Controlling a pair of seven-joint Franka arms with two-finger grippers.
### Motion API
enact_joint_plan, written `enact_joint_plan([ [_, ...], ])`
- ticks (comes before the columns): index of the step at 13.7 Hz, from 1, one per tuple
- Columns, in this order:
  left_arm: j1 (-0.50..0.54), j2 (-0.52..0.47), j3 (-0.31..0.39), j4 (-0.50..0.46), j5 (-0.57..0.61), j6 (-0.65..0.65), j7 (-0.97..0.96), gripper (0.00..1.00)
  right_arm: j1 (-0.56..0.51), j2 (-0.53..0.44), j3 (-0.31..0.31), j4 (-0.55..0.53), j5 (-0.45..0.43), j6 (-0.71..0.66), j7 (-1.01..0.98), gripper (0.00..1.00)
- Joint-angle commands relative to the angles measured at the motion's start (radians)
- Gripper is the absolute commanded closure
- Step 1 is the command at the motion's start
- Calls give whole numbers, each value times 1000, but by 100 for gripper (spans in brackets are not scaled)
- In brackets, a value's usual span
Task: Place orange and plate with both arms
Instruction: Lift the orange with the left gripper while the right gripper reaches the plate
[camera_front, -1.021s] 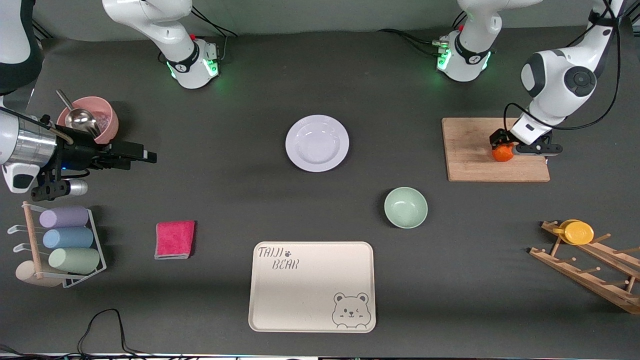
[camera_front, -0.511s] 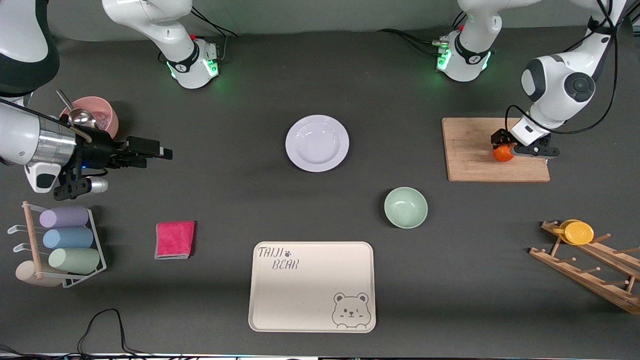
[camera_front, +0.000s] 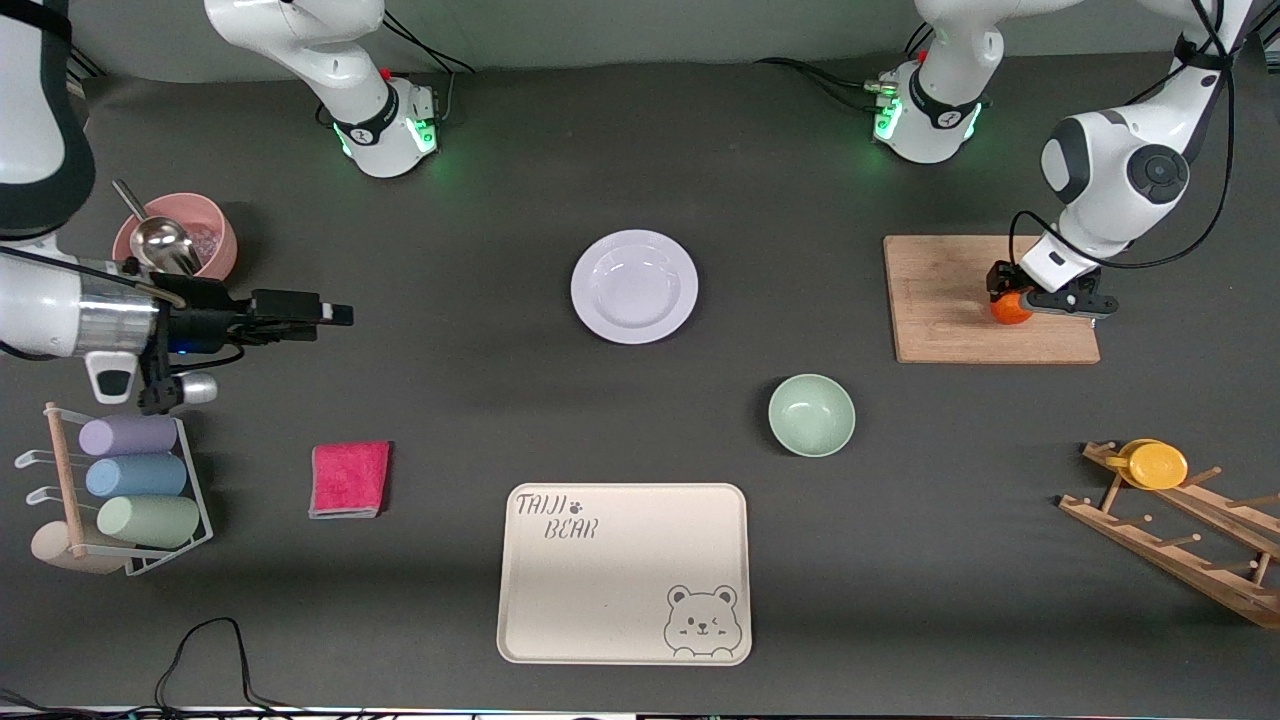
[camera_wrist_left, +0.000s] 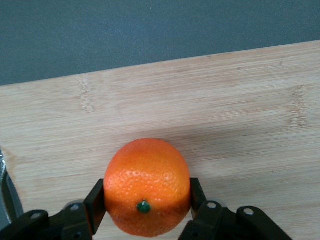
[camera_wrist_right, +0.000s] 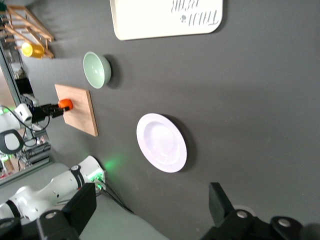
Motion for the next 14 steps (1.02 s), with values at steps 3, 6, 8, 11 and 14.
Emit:
enact_joint_plan([
  [3, 2, -26, -5, 9, 5, -1, -4, 51, 8, -39, -4, -147, 88, 43, -137, 0],
  [6, -1, -137, -8, 165, -2, -388, -18, 52, 3, -62, -10, -236, 143, 48, -140, 0],
  [8, -3, -187, -18, 278, -4, -586, -18, 52, 0, -65, -22, -276, 160, 48, -140, 0],
  [11, -18, -206, -34, 420, -24, -760, -38, 52, 1, -70, -57, -331, 228, 48, -140, 0],
  [14, -102, -205, -120, 486, -77, -794, -256, 52, 0, -70, -85, -363, 232, 51, -202, 0],
])
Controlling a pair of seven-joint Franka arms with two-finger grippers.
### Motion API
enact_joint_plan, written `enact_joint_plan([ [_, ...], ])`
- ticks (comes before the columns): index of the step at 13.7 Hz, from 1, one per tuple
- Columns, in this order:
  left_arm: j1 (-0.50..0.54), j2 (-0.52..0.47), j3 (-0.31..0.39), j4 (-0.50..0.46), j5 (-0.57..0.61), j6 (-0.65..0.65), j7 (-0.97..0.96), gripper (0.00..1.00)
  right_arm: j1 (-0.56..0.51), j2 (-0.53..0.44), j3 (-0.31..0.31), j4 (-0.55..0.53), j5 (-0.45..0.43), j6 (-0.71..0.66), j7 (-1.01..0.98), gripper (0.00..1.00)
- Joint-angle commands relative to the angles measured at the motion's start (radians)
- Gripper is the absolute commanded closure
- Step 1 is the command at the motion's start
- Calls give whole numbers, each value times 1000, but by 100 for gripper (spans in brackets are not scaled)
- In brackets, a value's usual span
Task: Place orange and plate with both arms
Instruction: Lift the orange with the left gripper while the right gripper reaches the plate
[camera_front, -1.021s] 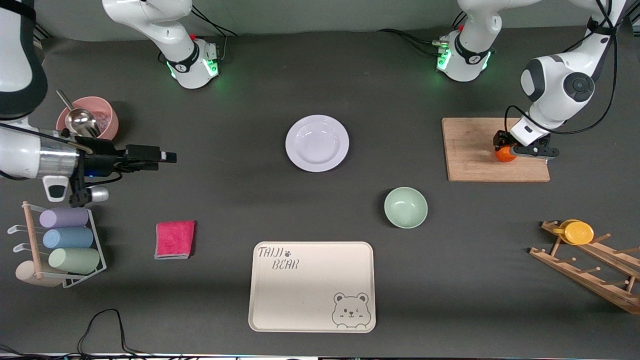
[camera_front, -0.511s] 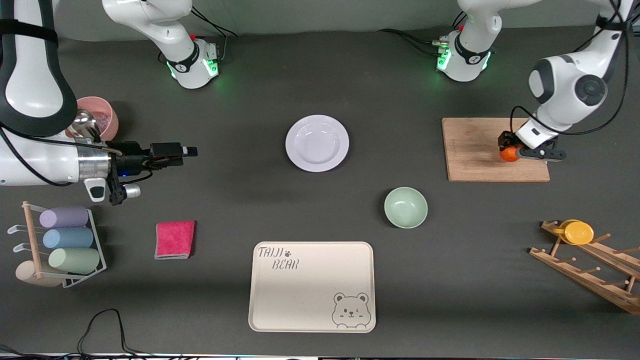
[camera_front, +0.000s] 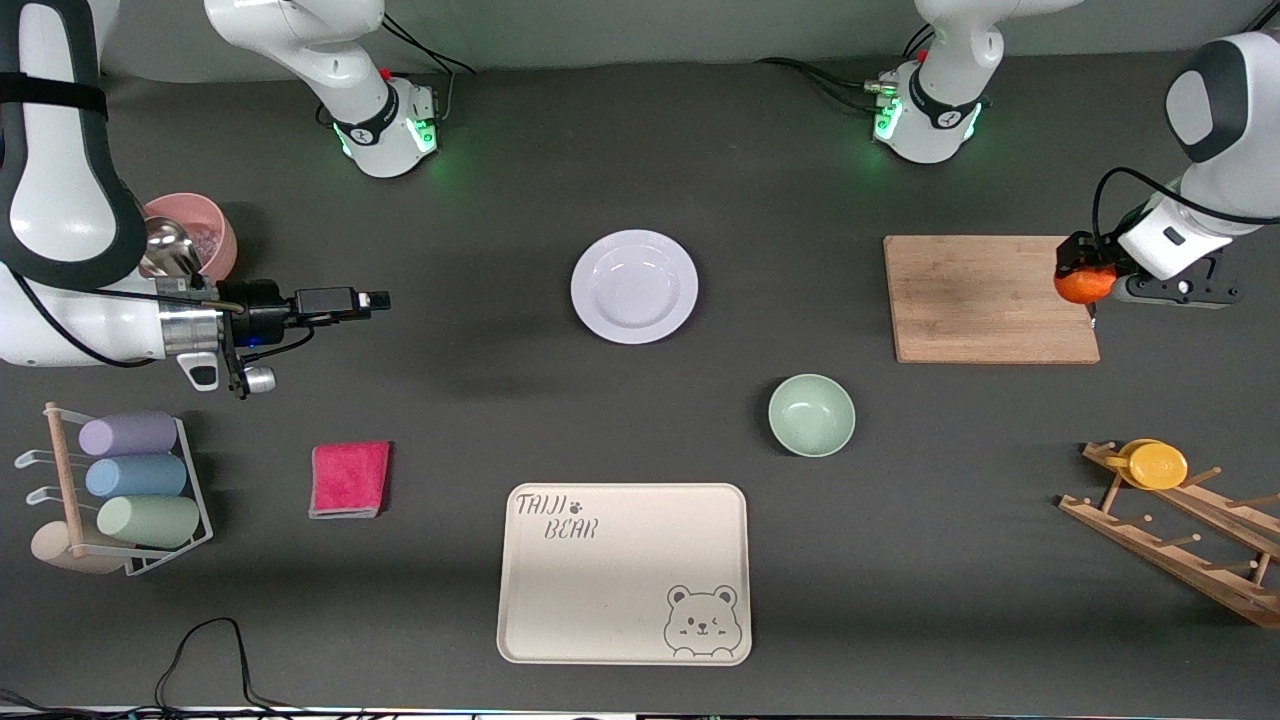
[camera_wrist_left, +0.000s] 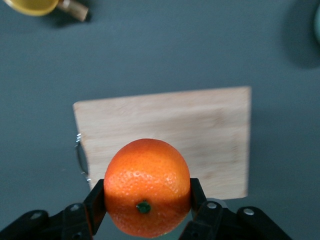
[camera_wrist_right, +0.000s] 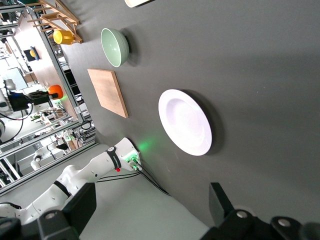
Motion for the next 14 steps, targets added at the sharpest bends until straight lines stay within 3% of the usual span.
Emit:
enact_joint_plan([
  [1, -102, 21, -89, 51, -34, -14, -231, 53, 4, -34, -27, -74, 38, 34, -93, 0],
  [4, -219, 76, -197, 116, -67, 6, -504, 53, 7, -47, -44, -143, 42, 56, -98, 0],
  [8, -361, 249, -371, 248, -50, 98, -938, 54, 25, -55, -36, -250, 84, 138, -167, 0],
  [12, -533, 383, -398, 293, 37, 236, -1241, 54, 97, -57, -39, -370, 213, 220, -287, 0],
  [14, -602, 487, -398, 377, 122, 237, -1393, 54, 119, -54, -39, -420, 296, 225, -369, 0],
])
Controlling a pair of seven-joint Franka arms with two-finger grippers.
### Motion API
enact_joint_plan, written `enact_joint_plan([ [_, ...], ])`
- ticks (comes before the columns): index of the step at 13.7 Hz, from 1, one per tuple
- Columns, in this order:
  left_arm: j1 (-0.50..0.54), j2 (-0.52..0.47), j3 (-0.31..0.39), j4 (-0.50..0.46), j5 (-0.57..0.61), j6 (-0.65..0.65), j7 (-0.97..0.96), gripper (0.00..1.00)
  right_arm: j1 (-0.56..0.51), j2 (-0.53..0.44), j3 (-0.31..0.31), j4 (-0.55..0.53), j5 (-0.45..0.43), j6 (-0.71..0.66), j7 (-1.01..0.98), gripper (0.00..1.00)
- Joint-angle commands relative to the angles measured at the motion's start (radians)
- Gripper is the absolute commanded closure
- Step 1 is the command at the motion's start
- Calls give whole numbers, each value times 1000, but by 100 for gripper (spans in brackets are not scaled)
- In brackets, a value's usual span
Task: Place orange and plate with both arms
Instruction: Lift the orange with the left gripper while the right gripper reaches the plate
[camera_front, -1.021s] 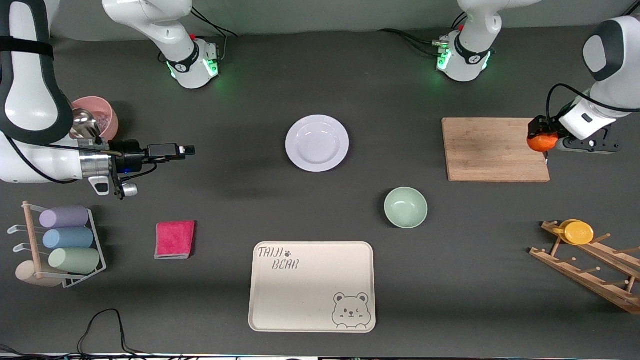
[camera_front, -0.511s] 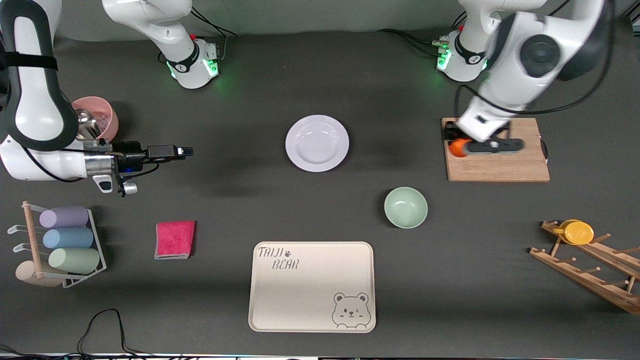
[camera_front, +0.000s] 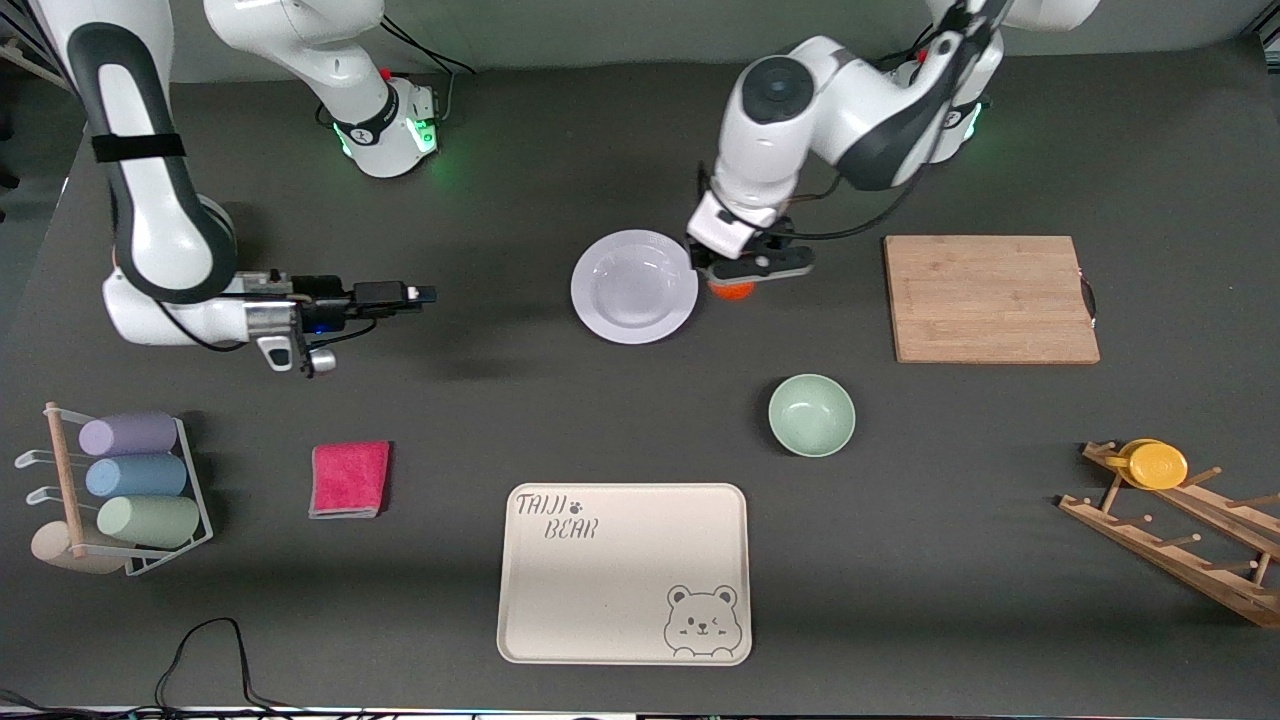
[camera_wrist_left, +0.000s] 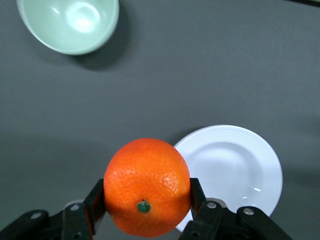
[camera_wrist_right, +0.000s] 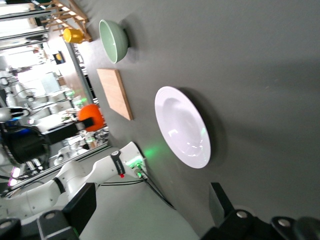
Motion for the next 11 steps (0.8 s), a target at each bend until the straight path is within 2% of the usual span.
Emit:
enact_joint_plan([
  [1, -95, 142, 14, 137, 101, -9, -190, 54, 25, -29, -7, -100, 124, 26, -148, 0],
  [4, -161, 219, 15, 191, 111, 12, -273, 54, 30, -13, -5, -158, 186, 20, -271, 0],
  [7, -194, 283, 15, 193, 165, 87, -376, 54, 36, 48, -5, -192, 241, 14, -461, 0],
  [9, -221, 325, 15, 191, 225, 103, -445, 54, 42, 72, -4, -216, 264, 14, -520, 0],
  [11, -252, 354, 15, 193, 233, 103, -468, 54, 42, 105, -4, -226, 280, 14, -576, 0],
])
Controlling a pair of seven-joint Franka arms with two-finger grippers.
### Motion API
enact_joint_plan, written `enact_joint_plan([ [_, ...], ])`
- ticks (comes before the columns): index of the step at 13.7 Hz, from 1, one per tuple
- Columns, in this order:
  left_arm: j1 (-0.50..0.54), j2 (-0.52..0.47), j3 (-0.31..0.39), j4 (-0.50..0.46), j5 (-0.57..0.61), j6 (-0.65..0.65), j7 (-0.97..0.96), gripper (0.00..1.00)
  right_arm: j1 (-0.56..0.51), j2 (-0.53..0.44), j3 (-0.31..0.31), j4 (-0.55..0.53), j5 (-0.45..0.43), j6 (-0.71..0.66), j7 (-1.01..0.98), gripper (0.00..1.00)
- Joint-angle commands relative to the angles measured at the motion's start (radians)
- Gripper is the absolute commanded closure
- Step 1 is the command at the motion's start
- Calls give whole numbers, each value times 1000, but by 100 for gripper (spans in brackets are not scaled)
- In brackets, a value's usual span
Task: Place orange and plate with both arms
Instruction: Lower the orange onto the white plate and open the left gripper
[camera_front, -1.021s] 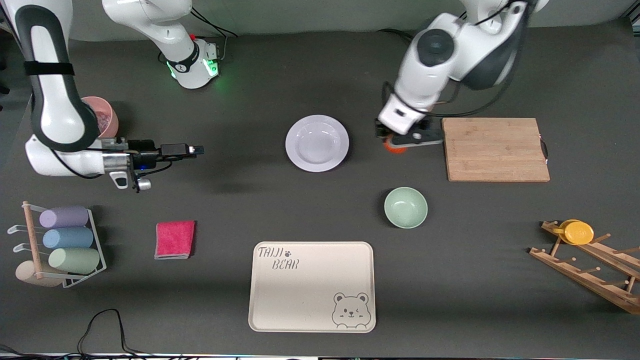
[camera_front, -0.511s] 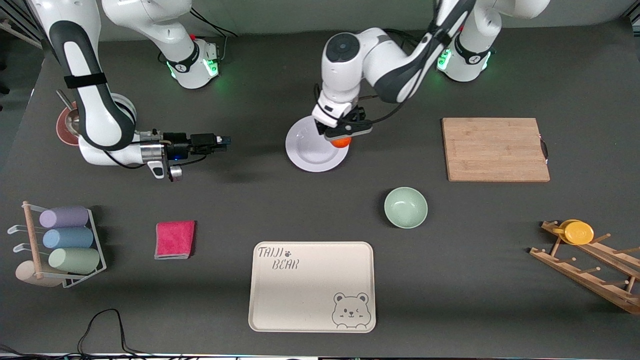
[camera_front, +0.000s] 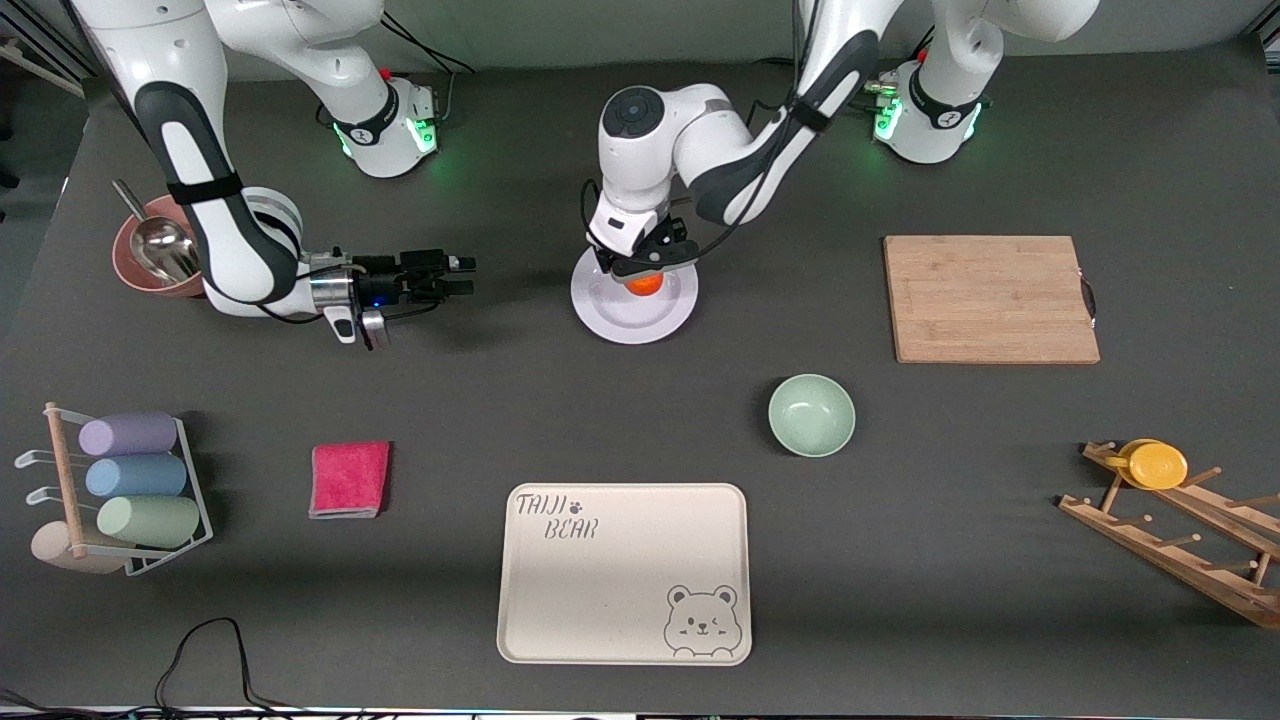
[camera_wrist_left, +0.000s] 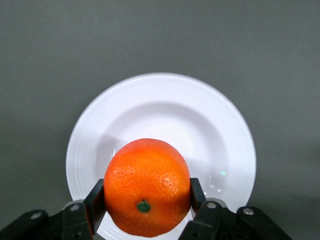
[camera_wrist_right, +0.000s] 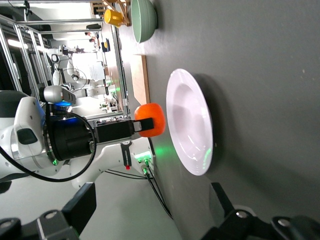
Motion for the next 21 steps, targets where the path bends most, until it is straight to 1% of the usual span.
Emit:
enact_joint_plan([
  [1, -62, 50, 16, 29, 30, 1, -57, 54, 14, 38, -4, -22, 64, 5, -100, 0],
  [3, -79, 79, 19, 30, 36, 14, -59, 54, 14, 64, -4, -25, 65, 6, -132, 0],
  [5, -83, 96, 19, 30, 70, 42, -73, 54, 14, 91, -3, -25, 67, 5, -164, 0],
  [8, -79, 107, 29, 47, 100, 54, -71, 54, 16, 120, -3, -24, 99, 5, -178, 0],
  [9, -79, 113, 33, 49, 116, 56, -71, 49, 17, 125, -3, -24, 110, 5, -183, 0],
  [10, -76, 116, 39, 56, 128, 54, -67, 29, 29, 136, -1, -21, 125, 6, -195, 0],
  [11, -76, 120, 46, 58, 130, 48, -61, 1, 42, 142, -1, -19, 154, 11, -206, 0],
  [15, -73, 110, 46, 64, 131, 31, -59, 0, 101, 170, -1, -10, 245, 23, -215, 0],
  [16, -64, 93, 46, 69, 130, 4, -42, 0, 111, 177, -1, -10, 262, 32, -230, 0],
  [18, -32, 39, 35, 89, 101, -89, 5, 0, 134, 180, -1, -10, 292, 51, -246, 0],
  [19, -18, 1, 21, 93, 72, -125, 30, 0, 144, 188, 0, -10, 308, 55, -258, 0],
  [21, 11, -79, 16, 93, -14, -192, 128, 0, 172, 196, 0, -7, 351, 98, -304, 1],
])
